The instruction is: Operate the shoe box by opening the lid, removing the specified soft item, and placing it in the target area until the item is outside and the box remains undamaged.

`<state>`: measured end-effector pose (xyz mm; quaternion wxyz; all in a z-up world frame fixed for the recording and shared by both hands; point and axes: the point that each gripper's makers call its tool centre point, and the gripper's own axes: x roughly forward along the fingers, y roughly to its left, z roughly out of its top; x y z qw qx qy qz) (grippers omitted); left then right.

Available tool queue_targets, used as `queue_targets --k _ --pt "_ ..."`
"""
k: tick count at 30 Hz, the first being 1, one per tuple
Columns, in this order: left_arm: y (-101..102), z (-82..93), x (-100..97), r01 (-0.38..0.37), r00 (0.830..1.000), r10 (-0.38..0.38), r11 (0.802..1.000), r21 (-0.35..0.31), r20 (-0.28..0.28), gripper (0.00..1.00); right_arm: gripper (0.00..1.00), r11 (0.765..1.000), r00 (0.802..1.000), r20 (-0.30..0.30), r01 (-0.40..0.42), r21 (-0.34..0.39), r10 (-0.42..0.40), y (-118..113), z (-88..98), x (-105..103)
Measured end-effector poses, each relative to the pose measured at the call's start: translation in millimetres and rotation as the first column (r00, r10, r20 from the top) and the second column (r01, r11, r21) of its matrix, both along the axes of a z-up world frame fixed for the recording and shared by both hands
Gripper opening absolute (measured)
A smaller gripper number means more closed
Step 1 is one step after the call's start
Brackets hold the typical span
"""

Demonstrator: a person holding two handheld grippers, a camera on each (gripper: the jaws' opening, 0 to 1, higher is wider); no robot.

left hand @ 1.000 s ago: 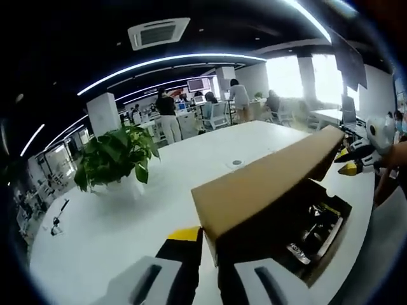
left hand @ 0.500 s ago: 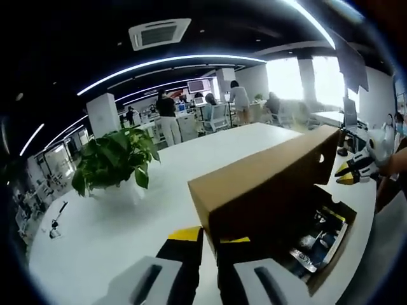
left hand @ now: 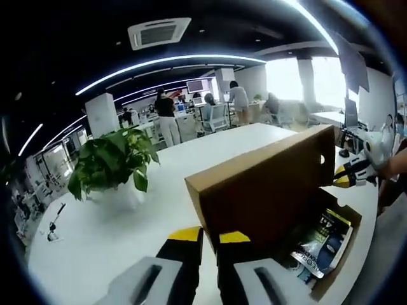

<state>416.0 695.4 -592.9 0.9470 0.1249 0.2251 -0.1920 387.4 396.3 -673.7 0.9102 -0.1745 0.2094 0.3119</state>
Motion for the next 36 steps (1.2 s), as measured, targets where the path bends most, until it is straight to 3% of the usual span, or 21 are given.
queue_targets --k 18,36 --pt "-0.9 -13.3 15.8 -0.010 0.999 0.010 1.000 -0.003 -0.033 0.07 0.00 0.999 0.999 -0.018 0.044 0.026 -0.044 4.7 -1.3 15.1" --pt "1.6 -59.9 -4.5 -0.049 0.992 0.051 0.999 0.019 -0.116 0.08 0.01 0.999 0.999 -0.026 0.044 0.014 -0.043 6.5 2.0 26.8"
